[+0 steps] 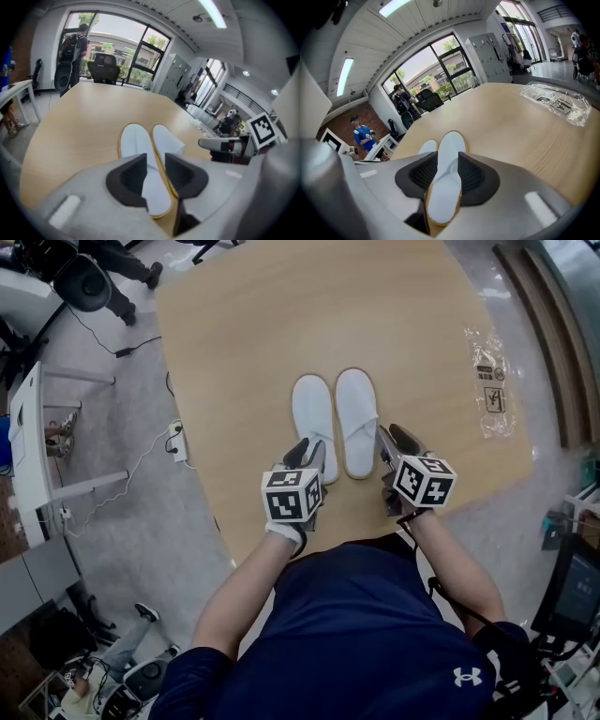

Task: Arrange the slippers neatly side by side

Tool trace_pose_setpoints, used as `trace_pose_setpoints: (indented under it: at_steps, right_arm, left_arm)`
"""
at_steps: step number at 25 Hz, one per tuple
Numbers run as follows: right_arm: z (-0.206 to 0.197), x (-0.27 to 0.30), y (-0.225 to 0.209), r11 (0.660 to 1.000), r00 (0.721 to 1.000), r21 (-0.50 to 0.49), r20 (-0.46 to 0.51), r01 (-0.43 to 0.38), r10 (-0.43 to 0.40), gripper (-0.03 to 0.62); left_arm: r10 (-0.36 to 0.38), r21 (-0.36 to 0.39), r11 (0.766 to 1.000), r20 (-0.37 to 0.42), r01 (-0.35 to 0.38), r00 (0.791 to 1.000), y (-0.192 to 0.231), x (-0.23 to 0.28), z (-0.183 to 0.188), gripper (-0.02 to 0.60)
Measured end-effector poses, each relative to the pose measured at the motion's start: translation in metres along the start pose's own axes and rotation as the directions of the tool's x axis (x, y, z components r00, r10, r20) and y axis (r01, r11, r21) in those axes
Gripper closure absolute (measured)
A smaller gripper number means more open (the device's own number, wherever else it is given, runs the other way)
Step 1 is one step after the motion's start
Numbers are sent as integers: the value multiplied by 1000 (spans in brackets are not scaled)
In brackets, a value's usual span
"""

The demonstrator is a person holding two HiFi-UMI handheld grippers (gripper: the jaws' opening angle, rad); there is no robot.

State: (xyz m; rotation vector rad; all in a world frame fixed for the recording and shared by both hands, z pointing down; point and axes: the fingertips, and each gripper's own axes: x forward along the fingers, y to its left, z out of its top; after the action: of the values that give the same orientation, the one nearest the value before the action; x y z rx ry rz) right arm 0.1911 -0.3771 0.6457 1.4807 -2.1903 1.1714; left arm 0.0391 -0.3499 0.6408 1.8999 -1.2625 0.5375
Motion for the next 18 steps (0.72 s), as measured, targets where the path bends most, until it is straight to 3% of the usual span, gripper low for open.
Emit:
trace_pose_setpoints:
  at_steps: [4, 7, 11, 15, 18]
  right_arm:
    - [16, -30, 36, 988, 985, -20, 68, -156, 157, 567]
    - [20, -42, 62, 967, 967, -99, 73, -236, 243, 582]
    - [13, -50, 95, 935, 946, -177, 52, -308, 321, 583]
    - [10, -58, 114, 912, 941, -270, 58, -307, 334, 583]
    - [10, -61, 120, 889, 938, -340, 52, -306, 343, 583]
  left_arm:
    - [-129, 96, 988, 47, 124, 991, -25, -28, 5, 544]
    - [-203, 153, 969, 39, 195, 978, -42, -41, 3, 578]
    - [-345, 223, 916, 17, 333, 938, -79, -56, -5, 578]
    - [-377, 347, 877, 65, 333, 924, -100, -68, 0, 579]
    - [-388, 379, 864, 82, 331, 918, -107, -72, 10, 578]
